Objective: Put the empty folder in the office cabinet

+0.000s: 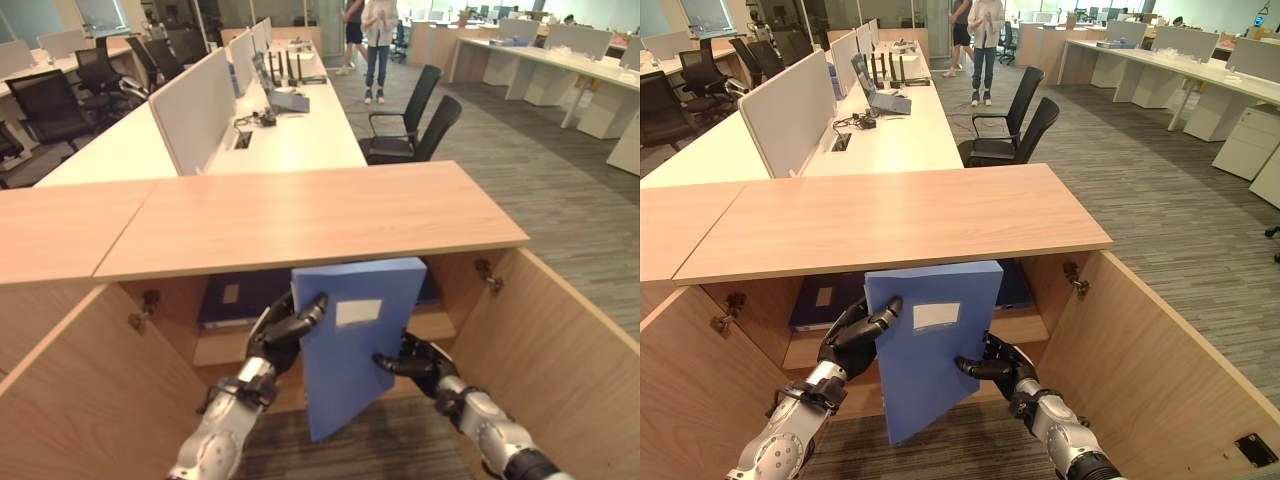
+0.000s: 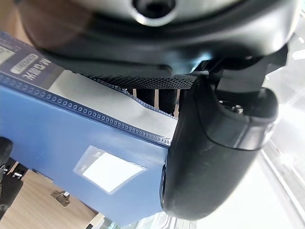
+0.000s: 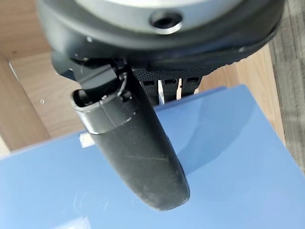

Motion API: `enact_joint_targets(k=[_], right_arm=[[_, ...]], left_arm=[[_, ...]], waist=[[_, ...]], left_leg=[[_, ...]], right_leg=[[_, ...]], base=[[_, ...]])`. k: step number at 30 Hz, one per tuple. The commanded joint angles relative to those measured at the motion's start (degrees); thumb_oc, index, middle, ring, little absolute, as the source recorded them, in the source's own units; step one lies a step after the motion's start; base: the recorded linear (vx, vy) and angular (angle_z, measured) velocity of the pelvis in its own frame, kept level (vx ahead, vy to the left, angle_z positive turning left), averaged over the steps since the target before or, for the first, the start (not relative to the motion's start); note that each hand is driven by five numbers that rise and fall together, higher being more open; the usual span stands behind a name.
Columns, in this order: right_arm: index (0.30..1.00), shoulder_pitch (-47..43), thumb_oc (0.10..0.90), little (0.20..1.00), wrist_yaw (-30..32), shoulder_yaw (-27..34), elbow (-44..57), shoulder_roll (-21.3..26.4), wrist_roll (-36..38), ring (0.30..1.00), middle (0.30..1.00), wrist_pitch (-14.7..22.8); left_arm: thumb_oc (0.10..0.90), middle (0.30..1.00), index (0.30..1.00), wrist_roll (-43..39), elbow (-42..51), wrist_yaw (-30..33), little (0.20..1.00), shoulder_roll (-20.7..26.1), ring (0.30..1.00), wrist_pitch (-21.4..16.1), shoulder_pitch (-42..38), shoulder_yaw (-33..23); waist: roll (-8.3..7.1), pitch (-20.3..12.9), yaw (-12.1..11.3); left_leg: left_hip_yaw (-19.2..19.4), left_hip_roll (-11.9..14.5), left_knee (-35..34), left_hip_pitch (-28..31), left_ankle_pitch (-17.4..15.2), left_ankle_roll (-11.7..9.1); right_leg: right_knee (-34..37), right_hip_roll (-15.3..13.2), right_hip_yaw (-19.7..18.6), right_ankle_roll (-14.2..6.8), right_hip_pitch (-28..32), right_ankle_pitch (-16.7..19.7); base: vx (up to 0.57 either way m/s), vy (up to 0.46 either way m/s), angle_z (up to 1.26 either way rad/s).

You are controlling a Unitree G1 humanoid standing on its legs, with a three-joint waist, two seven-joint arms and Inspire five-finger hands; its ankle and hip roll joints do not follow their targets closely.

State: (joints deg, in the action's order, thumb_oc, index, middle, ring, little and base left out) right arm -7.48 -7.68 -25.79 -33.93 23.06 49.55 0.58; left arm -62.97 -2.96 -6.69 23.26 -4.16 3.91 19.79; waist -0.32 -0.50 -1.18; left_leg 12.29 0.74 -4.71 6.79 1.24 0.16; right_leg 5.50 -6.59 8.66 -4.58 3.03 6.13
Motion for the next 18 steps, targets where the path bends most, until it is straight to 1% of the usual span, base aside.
enact_joint_targets(k=[1, 3, 6, 14, 18], right_arm=[[0.300, -12.6, 0.400, 0.300, -10.4, -3.5, 10.3, -10.2, 8.1, 0.300, 0.300, 4.0], [0.300, -12.6, 0.400, 0.300, -11.6, -4.9, 11.4, -9.7, 9.3, 0.300, 0.300, 4.0], [0.300, -12.2, 0.400, 0.300, -12.5, -5.4, 11.6, -9.8, 11.0, 0.300, 0.300, 4.0], [0.300, -10.8, 0.400, 0.300, -14.2, -5.4, 12.8, -10.3, 14.0, 0.300, 0.300, 4.3], [0.300, -11.5, 0.400, 0.300, -16.0, -8.1, 13.5, -9.8, 14.4, 0.300, 0.300, 2.9]], left_arm=[[0.400, 0.300, 0.300, -10.1, 7.0, -13.2, 0.300, -7.9, 0.300, 5.1, -8.4, 17.4], [0.400, 0.300, 0.300, -10.2, 7.0, -14.6, 0.300, -6.8, 0.300, 5.9, -8.5, 19.7], [0.400, 0.300, 0.300, -10.1, 6.6, -15.8, 0.300, -6.1, 0.300, 6.4, -8.5, 20.8], [0.400, 0.300, 0.300, -11.0, 5.4, -17.8, 0.300, -6.9, 0.300, 7.6, -7.5, 21.8], [0.400, 0.300, 0.300, -12.0, 5.5, -20.6, 0.300, -6.8, 0.300, 9.5, -7.8, 23.5]], waist=[[-2.29, -1.9, 1.1], [-2.25, -1.9, 1.3], [-2.29, -2.0, 1.3], [-2.39, -1.9, 1.5], [-2.58, -1.8, 1.5]], left_leg=[[-4.1, -1.8, -0.3, 0.2, -5.7, 0.4], [-4.1, -1.8, -0.3, 0.1, -5.7, 0.4], [-4.1, -1.8, -0.3, 0.1, -5.7, 0.4], [-4.0, -1.7, -0.3, 0.0, -5.7, 0.4], [-4.1, -1.7, -0.3, -0.1, -5.6, 0.3]], right_leg=[[-0.7, 1.9, -0.7, -1.1, 0.4, -3.7], [-0.7, 2.0, -0.8, -1.1, 0.3, -3.7], [-0.8, 1.9, -0.8, -1.1, 0.3, -3.6], [-0.8, 2.0, -0.9, -1.1, 0.0, -3.7], [-0.8, 2.1, -1.0, -1.0, -0.1, -3.7]], base=[[0.00, 0.000, 0.00], [0.00, 0.000, 0.00], [0.00, 0.000, 0.00], [0.00, 0.000, 0.00], [0.00, 0.000, 0.00]])
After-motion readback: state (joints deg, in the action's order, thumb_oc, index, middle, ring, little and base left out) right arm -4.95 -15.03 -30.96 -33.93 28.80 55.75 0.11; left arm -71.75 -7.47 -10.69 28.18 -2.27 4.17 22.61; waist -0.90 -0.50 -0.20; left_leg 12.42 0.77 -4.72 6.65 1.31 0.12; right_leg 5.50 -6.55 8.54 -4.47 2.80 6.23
